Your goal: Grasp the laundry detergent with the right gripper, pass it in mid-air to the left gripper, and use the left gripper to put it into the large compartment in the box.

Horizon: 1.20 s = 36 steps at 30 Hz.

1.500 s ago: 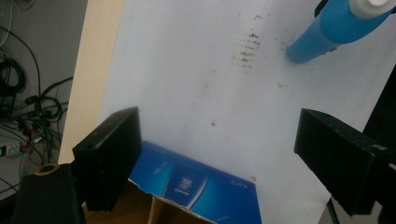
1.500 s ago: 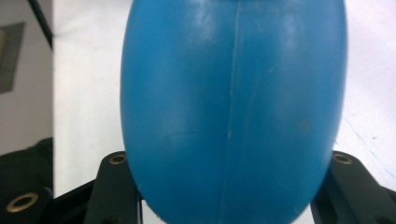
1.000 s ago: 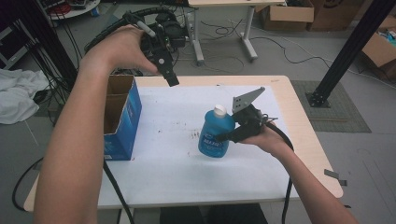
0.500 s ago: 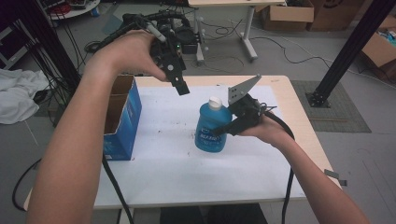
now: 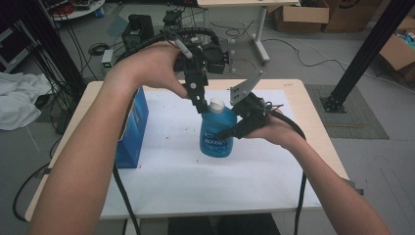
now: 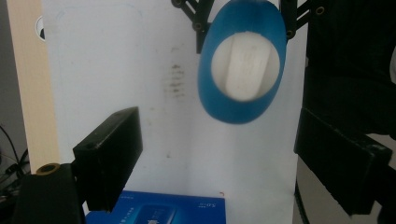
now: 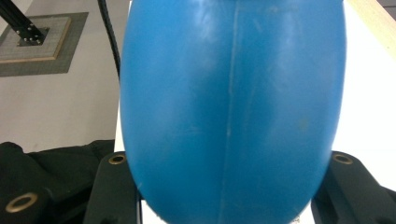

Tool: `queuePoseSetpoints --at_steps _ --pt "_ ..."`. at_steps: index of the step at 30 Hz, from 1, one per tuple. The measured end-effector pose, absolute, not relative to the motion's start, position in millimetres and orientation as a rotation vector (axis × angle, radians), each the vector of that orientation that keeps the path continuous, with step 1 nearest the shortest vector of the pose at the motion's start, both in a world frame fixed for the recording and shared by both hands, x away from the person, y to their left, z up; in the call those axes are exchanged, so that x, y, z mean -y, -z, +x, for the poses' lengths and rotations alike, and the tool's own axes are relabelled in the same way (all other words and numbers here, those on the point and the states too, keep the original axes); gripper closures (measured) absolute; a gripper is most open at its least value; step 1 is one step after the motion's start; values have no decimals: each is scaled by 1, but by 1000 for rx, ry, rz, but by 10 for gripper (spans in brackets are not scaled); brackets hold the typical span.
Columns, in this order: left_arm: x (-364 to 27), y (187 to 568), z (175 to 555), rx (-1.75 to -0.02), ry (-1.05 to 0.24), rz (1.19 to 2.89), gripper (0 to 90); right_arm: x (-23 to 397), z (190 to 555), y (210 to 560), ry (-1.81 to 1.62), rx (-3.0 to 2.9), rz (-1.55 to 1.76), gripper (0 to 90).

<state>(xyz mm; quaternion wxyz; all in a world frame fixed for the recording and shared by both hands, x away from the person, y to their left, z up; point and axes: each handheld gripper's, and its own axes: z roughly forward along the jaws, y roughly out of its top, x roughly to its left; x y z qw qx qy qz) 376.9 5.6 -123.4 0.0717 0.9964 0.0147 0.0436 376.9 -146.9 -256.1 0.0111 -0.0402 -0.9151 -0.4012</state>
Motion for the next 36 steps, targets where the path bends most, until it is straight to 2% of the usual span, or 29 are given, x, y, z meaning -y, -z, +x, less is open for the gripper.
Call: queuePoseSetpoints --at_steps 12,36 --pt "8 140 369 32 -146 3019 164 139 377 251 1245 2864 -111 459" --pt "12 157 367 75 -160 3003 188 141 372 248 1239 2859 -145 459"
